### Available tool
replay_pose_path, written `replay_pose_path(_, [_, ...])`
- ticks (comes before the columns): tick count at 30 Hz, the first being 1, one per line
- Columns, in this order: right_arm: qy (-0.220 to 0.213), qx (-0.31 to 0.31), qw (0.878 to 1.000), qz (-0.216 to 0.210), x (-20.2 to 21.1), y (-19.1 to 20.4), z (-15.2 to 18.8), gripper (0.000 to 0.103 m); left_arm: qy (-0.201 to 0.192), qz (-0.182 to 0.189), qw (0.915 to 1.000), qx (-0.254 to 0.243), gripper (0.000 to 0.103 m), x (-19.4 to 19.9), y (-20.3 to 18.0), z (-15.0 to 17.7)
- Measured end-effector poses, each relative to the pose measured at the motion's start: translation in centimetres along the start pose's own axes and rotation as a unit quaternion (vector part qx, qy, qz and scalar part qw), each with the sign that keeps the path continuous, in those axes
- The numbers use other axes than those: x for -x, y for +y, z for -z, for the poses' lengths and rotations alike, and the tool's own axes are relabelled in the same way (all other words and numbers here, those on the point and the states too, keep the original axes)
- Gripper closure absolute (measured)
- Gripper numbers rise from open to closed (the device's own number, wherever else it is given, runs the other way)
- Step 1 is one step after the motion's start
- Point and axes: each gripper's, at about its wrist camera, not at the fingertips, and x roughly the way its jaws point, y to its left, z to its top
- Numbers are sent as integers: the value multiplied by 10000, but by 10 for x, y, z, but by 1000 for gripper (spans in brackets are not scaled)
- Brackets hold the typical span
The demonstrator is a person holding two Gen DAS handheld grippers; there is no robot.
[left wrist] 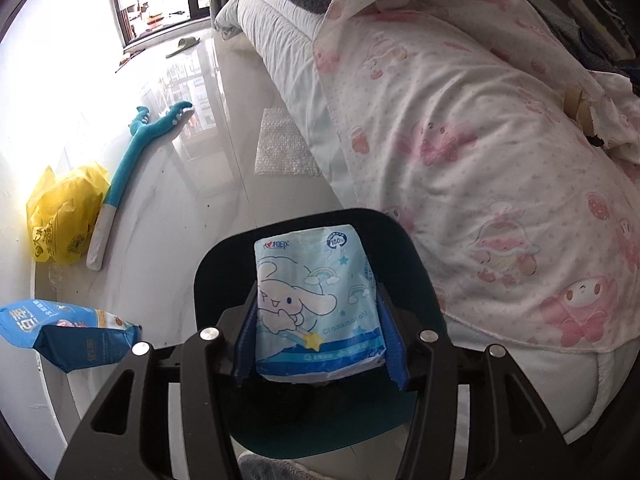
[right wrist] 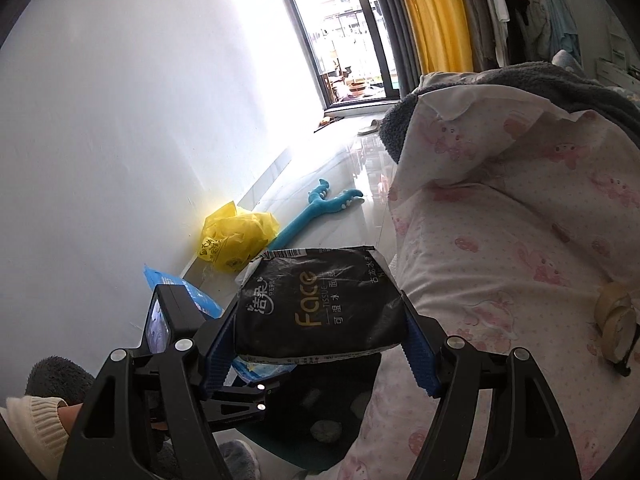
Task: Collect trash
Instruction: 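Open the left gripper to drop the blue tissue pack into the bin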
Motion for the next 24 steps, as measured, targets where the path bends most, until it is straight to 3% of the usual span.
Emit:
replay_pose_path(7, [214, 101, 9997, -65, -23, 17, 1, 30, 417, 54, 9990, 174, 46, -12, 20, 16])
replay_pose_path(10, [316, 95, 9994, -61, -32, 22, 1, 30, 506, 114, 9980, 353, 37, -13, 31, 22])
replay_pose_path(12, [410, 82, 9991, -47, -39, 26, 3, 30, 500, 77, 9978, 417, 26, -11, 39, 26])
replay_pose_path(15, [573, 91, 9983, 2, -52, 33, 5, 30, 428, 22, 9975, 553, 21, -7, 50, 32])
replay_pose_path(24, [1015, 109, 9947, 91, -92, 50, 15, 30, 36, 23, 9969, 790, 12, 14, 80, 44])
